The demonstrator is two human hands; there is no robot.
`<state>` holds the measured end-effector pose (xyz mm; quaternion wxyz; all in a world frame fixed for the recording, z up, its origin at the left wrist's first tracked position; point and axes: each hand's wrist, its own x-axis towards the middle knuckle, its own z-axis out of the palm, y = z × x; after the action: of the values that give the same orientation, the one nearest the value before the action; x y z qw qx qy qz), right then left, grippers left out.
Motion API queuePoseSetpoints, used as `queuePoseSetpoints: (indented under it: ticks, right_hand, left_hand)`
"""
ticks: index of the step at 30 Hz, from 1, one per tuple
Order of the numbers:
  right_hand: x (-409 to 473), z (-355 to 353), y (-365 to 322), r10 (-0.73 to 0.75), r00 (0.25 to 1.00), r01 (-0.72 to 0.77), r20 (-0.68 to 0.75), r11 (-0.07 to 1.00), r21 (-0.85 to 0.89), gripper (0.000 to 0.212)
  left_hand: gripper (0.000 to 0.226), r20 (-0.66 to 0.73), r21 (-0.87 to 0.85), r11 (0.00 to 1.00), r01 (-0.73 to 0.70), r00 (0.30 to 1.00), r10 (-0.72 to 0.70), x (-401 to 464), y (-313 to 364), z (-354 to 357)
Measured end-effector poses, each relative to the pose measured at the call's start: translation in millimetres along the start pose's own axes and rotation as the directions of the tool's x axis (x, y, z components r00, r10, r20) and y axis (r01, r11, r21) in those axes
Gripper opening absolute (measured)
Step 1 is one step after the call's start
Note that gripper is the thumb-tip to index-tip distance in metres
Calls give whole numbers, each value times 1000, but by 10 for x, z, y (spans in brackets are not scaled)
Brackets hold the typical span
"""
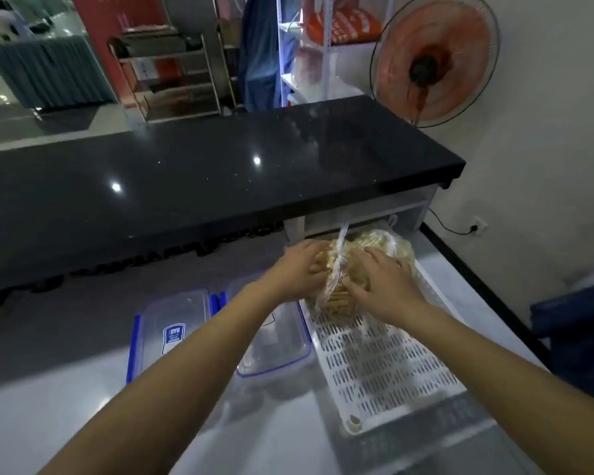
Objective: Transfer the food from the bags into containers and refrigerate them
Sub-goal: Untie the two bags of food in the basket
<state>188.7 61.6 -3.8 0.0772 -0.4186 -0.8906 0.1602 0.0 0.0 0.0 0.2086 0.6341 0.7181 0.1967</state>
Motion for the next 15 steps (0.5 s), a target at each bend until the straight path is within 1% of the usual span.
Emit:
queuePoseSetpoints:
  ticks: [2, 4, 6, 10, 13, 15]
  right_hand:
    - [57, 17, -19, 27, 1000, -26, -16, 999, 30, 57]
    - [92, 57, -47, 61, 998, -61, 2, 997, 41, 55]
    - [126, 115, -76, 76, 997, -75, -1, 996, 39, 52]
    - [120, 184, -177, 116, 993, -112, -32, 989, 98, 44]
    - [101, 227, -241, 145, 984, -127, -100, 977, 173, 34]
    - [98, 240, -268, 167, 979, -143, -119, 971, 189, 27]
  left_hand:
    - [60, 29, 14, 1000, -9, 1000, 9, 123, 24, -13]
    - [57, 80, 33, 999, 3, 997, -5, 238, 29, 21]
    - [56, 98, 37, 999, 12, 995, -16, 331, -2, 48]
    - [43, 78, 63, 998, -32, 997, 27, 434, -55, 36]
    - [27, 42, 56, 998, -36, 999, 34, 454, -61, 19]
    - [24, 43, 44, 998, -50, 998, 48, 449, -65, 0]
